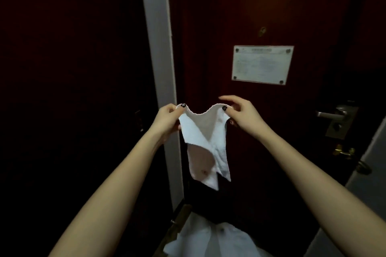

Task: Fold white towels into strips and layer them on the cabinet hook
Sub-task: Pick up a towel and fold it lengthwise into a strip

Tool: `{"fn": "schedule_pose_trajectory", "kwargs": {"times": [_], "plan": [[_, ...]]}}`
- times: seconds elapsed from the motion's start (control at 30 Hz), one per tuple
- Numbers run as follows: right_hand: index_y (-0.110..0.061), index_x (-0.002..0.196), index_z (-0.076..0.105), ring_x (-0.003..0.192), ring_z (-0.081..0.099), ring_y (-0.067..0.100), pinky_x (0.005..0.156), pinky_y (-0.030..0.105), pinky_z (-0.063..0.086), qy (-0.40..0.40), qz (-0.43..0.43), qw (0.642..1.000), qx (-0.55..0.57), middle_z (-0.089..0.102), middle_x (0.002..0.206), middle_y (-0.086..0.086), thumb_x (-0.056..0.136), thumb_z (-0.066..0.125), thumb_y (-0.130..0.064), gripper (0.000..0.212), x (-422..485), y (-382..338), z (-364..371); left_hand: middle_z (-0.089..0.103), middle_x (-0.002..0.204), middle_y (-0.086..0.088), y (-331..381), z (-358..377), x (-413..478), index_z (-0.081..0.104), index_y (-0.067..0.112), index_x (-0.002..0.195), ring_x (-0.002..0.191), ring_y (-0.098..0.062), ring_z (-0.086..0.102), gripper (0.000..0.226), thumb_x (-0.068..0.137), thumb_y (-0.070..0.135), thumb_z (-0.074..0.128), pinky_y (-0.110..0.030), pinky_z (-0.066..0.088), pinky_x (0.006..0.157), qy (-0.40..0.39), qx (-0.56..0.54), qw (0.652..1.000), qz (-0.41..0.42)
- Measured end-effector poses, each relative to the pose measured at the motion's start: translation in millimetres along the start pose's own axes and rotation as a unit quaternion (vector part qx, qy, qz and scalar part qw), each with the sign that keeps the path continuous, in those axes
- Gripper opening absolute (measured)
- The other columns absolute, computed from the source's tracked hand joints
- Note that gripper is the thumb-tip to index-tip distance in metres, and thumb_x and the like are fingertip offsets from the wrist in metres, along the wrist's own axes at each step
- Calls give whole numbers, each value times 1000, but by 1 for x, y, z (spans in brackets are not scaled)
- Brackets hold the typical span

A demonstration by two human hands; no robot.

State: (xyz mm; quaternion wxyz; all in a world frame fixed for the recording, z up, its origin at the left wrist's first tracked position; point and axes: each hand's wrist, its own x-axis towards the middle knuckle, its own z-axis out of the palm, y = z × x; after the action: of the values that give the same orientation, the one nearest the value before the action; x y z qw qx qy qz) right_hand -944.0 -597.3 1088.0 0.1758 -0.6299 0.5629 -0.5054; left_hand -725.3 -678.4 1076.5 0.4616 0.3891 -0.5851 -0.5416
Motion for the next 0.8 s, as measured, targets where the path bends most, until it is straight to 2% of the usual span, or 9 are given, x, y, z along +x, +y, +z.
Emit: {"fn": "schedule_pose_trajectory", "kwargs": {"times": [0.07, 0.17, 0.3, 0.37, 0.47, 0.57, 0.63, 0.73, 0.8], "plan": [[-26, 112, 70, 58, 55, 16, 54, 23, 46, -50, -27, 998, 35, 71, 85, 8, 93, 55, -2, 34, -7, -10, 25, 54, 63, -5, -9, -17, -23, 47, 11, 69, 52, -9, 61, 32, 97, 21, 58, -23, 52, 51, 59, -73, 995, -13], [-32, 99, 76, 58, 54, 21, 58, 31, 45, -150, -37, 986, 60, 74, 93, 6, 93, 53, -1, 38, -14, -27, 58, 62, 56, -4, -13, -44, -58, 54, 5, 71, 52, -12, 64, 30, 98, 20, 58, -23, 54, 55, 140, -151, 978, -25], [-20, 82, 76, 53, 57, 15, 64, 36, 44, -248, -51, 967, 37, 65, 65, 6, 87, 45, 6, 40, -24, -54, 95, 67, 65, -10, -9, -72, -107, 62, -1, 82, 54, -15, 69, 22, 95, 16, 61, -21, 55, 53, 240, -202, 949, -39], [-22, 80, 74, 54, 58, 10, 65, 33, 45, -290, -69, 954, 26, 60, 58, 1, 88, 45, 4, 40, -33, -68, 115, 68, 71, -14, -8, -85, -134, 62, -3, 82, 60, -18, 71, 22, 95, 14, 61, -21, 55, 54, 276, -211, 937, -36], [-33, 70, 72, 52, 56, 1, 60, 20, 45, -343, -104, 932, 50, 61, 54, -11, 97, 55, -16, 36, -53, -90, 151, 68, 79, -20, -11, -107, -181, 62, -5, 78, 68, -22, 72, 25, 96, 14, 61, -23, 58, 60, 323, -194, 926, -26], [-23, 72, 73, 55, 59, 0, 58, 19, 46, -379, -130, 914, 62, 65, 60, -8, 91, 64, -37, 25, -80, -111, 190, 67, 90, -24, -13, -132, -230, 62, -9, 84, 79, -26, 71, 27, 96, 14, 59, -26, 60, 65, 382, -185, 905, -28], [-26, 70, 71, 58, 57, -3, 55, 12, 41, -386, -178, 905, 31, 64, 61, -9, 85, 72, -35, 17, -99, -125, 216, 67, 82, -18, -14, -150, -264, 60, -10, 88, 74, -23, 70, 24, 96, 13, 59, -24, 60, 61, 425, -202, 882, -28], [-19, 76, 72, 61, 54, 1, 54, 13, 37, -390, -249, 886, -3, 61, 64, -7, 85, 68, -21, 11, -130, -150, 246, 66, 57, -5, -11, -170, -312, 60, -4, 81, 63, -17, 71, 20, 94, 10, 61, -24, 58, 58, 476, -226, 849, -17], [-18, 80, 74, 62, 55, -1, 54, 13, 38, -414, -264, 871, 15, 63, 66, -7, 88, 68, -32, 17, -152, -170, 262, 65, 58, -8, -7, -182, -343, 58, -6, 84, 63, -20, 72, 15, 93, 6, 61, -26, 60, 60, 512, -244, 823, 3]]}}
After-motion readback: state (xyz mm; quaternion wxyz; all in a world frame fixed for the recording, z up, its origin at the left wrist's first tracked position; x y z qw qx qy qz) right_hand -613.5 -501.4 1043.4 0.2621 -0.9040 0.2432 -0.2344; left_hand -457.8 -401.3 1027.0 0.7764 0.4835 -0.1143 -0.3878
